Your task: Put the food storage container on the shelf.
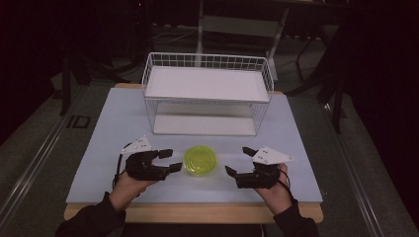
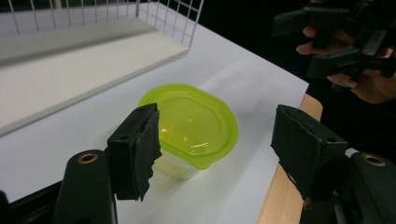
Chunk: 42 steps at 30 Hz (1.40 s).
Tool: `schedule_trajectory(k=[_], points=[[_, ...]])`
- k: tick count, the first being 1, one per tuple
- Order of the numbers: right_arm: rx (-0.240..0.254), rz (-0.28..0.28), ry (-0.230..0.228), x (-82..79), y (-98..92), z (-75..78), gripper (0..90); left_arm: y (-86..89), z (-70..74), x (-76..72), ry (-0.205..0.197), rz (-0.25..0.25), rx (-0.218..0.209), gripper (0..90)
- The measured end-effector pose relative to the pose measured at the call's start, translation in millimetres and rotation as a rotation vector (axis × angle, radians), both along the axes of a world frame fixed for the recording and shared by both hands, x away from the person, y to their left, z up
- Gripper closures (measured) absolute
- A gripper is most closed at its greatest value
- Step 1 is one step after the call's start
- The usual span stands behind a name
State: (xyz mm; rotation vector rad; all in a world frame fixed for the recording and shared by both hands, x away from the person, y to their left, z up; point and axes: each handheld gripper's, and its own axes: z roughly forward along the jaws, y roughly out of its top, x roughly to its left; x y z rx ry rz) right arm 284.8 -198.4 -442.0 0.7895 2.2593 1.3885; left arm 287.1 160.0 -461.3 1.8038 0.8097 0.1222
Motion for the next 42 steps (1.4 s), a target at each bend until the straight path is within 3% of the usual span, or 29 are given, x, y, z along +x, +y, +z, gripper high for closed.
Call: schedule_trajectory(k=[8,13,20,24,28,32,42], points=[[-0.007,0.026,0.014,18.8,17.0,0.3,14.3,-12.5,-10.0,9.3,0.085,0.068,0.024,32.8],[-0.027,0.032,0.022,28.2,28.7,-6.0,15.0,-17.3,-23.4,17.6,0.15,0.124,0.044,34.5],[-0.049,0.044,0.028,31.8,34.8,-13.3,15.6,-18.3,-39.6,25.8,0.221,0.131,0.025,39.5],[-0.047,0.044,0.032,31.7,33.8,-16.3,15.6,-21.3,-45.3,28.8,0.231,0.132,0.034,44.2],[-0.035,0.037,0.068,36.8,31.9,-22.7,18.4,-23.3,-47.9,31.3,0.239,0.138,0.023,45.0],[-0.053,0.039,0.092,42.9,38.5,-29.8,20.4,-25.1,-49.1,33.4,0.237,0.145,0.02,46.9],[-0.046,0.015,0.198,60.6,48.5,-47.3,32.8,-29.4,-50.2,33.9,0.223,0.128,0.035,57.6]])
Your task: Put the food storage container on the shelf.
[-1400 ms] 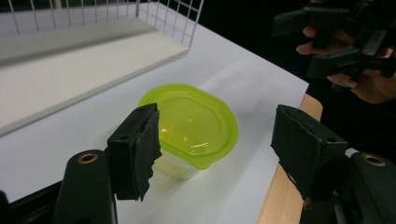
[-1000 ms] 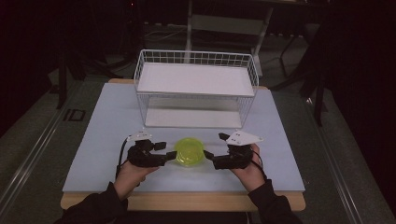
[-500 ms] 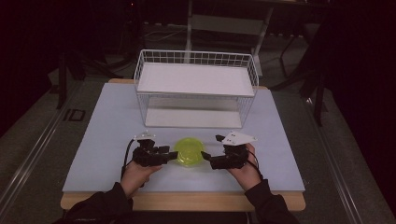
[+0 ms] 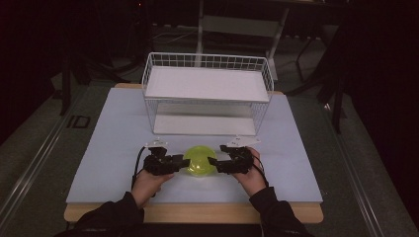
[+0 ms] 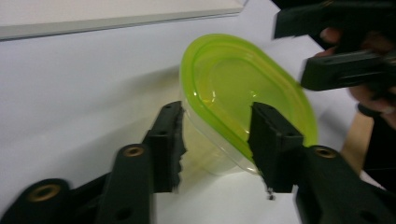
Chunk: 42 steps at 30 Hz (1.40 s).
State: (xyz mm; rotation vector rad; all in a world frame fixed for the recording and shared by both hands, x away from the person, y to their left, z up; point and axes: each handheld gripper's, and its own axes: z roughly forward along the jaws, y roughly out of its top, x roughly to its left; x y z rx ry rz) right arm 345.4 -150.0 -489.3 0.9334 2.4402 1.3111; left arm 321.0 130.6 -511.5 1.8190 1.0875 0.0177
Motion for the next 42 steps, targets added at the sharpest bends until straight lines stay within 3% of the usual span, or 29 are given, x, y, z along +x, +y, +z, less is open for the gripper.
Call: schedule_trajectory(k=[3,8,12,14,20,23,26,28,33,42], points=[[-0.004,0.001,0.026,0.9,-0.1,-5.3,37.0,0.0,0.3,-1.3,-0.001,-0.007,-0.008,62.6],[0.041,0.013,0.087,-2.5,-4.3,-6.3,48.0,-1.5,2.4,-3.8,-0.009,-0.033,-0.019,66.4],[0.064,0.032,0.135,-8.5,-8.1,-6.1,54.8,-2.1,3.9,-8.2,-0.016,-0.041,-0.001,67.3],[0.079,0.027,0.15,-11.6,-10.8,-5.8,64.4,-1.0,4.1,-10.1,-0.02,-0.049,-0.004,69.0],[0.059,0.031,0.162,-24.8,-12.7,-6.3,68.5,-3.0,6.5,-15.9,-0.012,-0.077,0.005,72.8],[0.081,0.029,0.19,-28.1,-12.0,-6.1,71.9,-0.9,6.9,-18.1,0.014,-0.077,0.007,74.5],[0.08,0.014,0.19,-32.4,-9.5,-4.8,74.9,1.1,7.3,-22.9,0.017,-0.071,0.0,76.9],[0.067,0.001,0.181,-34.2,-8.2,-4.0,80.3,1.1,8.1,-25.3,-0.003,-0.075,0.035,81.1],[0.055,-0.009,0.17,-35.8,-5.9,-5.0,80.5,1.3,10.1,-27.2,-0.017,-0.069,0.04,81.3],[0.102,-0.021,0.122,-34.9,-9.3,15.6,80.9,4.6,31.6,-24.2,-0.059,-0.063,-0.019,81.6]])
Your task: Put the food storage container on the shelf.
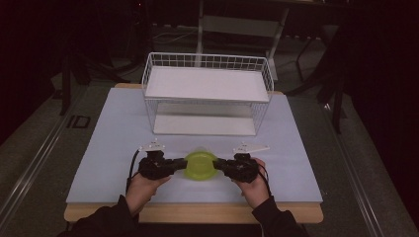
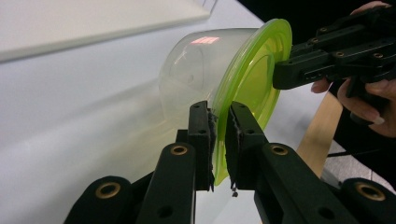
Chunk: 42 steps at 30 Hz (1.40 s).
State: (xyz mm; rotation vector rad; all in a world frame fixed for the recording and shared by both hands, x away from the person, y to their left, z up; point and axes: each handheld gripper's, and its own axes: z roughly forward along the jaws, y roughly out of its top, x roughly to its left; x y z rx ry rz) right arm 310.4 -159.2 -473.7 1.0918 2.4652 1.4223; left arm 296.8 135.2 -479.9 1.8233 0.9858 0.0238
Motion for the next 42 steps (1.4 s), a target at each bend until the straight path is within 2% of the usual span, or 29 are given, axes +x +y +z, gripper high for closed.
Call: schedule_trajectory(k=[12,18,23,29,34,42], points=[[0.032,-0.027,-0.048,4.4,3.7,41.8,80.7,5.0,42.6,2.7,-0.091,0.009,-0.019,82.5],[0.046,-0.032,-0.056,7.9,3.8,62.3,80.7,5.7,60.1,6.9,-0.119,0.01,-0.032,82.6],[0.046,-0.045,-0.069,11.3,3.5,78.0,80.7,6.2,73.9,11.8,-0.137,0.01,-0.051,82.7],[0.057,-0.045,-0.06,16.9,3.6,90.9,80.6,6.5,88.0,17.1,-0.15,0.008,-0.05,82.7],[0.058,-0.058,-0.054,25.4,3.4,107.5,80.5,5.9,105.7,26.6,-0.154,0.007,-0.053,82.8],[0.088,-0.072,-0.047,36.7,1.9,130.3,80.4,5.4,132.4,36.6,-0.187,0.009,-0.063,83.0]])
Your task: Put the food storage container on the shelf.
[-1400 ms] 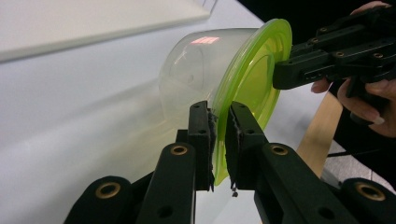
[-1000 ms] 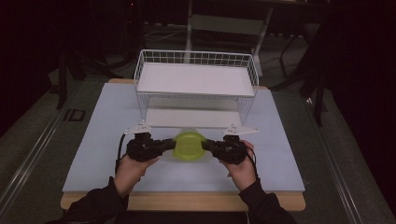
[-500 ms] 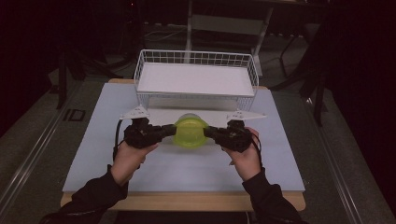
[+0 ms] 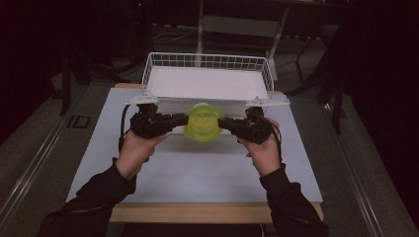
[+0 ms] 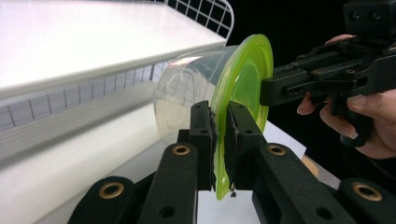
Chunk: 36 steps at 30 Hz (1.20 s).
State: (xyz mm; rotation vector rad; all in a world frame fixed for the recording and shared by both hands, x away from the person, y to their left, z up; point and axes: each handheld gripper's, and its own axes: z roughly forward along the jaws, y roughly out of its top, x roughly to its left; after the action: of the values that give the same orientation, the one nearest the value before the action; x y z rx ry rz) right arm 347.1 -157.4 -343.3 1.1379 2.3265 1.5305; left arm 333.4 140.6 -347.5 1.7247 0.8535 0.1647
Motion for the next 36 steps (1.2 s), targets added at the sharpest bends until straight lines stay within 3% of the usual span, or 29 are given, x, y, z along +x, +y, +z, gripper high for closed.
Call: schedule_trajectory(k=[12,20,36], points=[[0.017,-0.043,-0.017,26.1,5.7,38.5,80.1,2.6,34.6,25.2,-0.01,0.033,-0.028,83.0],[0.028,-0.065,-0.002,45.8,8.7,48.9,80.0,2.0,47.2,45.1,0.007,0.052,-0.026,83.0],[0.017,-0.115,0.075,90.5,16.8,53.7,79.8,5.9,49.5,91.7,0.118,0.07,-0.047,82.9]])
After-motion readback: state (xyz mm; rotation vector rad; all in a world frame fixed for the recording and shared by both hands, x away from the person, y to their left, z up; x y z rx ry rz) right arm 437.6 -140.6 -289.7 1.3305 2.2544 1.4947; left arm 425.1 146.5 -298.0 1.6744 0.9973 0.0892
